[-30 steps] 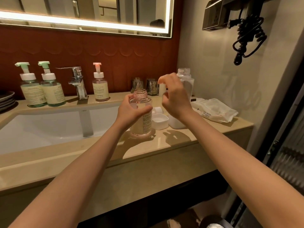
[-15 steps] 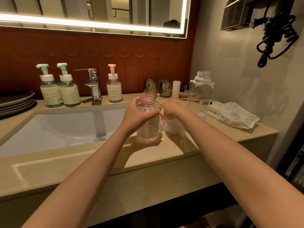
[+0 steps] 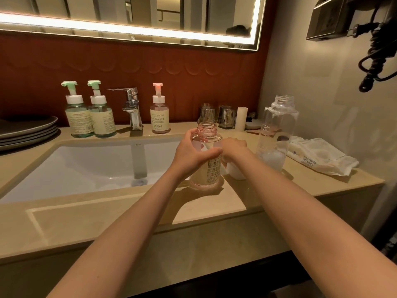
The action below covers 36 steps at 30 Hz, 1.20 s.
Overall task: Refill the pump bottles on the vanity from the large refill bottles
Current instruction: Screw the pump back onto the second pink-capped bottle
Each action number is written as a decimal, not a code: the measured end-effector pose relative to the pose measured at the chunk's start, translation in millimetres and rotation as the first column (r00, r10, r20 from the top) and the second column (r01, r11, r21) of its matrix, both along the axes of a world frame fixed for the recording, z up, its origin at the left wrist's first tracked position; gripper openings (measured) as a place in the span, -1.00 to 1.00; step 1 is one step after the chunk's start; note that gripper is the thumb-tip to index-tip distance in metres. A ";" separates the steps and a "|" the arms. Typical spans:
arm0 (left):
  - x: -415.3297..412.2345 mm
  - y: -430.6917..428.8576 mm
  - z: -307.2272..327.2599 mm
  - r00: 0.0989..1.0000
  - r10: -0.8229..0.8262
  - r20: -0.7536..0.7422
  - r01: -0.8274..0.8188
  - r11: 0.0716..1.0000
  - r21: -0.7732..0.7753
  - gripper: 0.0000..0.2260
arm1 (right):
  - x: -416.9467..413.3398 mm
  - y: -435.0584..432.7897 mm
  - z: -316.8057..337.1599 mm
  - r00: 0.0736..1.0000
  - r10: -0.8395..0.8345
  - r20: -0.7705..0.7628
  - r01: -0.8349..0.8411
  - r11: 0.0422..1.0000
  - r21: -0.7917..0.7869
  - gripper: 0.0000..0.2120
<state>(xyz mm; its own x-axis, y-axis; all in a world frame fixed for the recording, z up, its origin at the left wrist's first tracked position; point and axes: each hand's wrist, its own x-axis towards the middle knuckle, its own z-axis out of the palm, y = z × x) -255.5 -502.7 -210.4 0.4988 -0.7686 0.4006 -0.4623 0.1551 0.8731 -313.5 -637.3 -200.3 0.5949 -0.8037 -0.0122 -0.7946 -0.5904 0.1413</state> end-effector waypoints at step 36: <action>-5.4 3.4 5.9 1.000 0.025 0.012 -0.025 0.997 0.069 -0.27 | -41.2 79.3 162.1 -0.119 0.229 0.966 -0.311 0.915 -0.255 -0.64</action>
<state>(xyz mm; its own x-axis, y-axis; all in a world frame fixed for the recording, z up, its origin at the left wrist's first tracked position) -260.9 -499.2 -204.5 0.5141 -0.7818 0.3528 -0.4749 0.0831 0.8761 -354.7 -558.0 -38.2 0.1911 -0.5955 0.7803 0.1452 -0.7691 -0.6224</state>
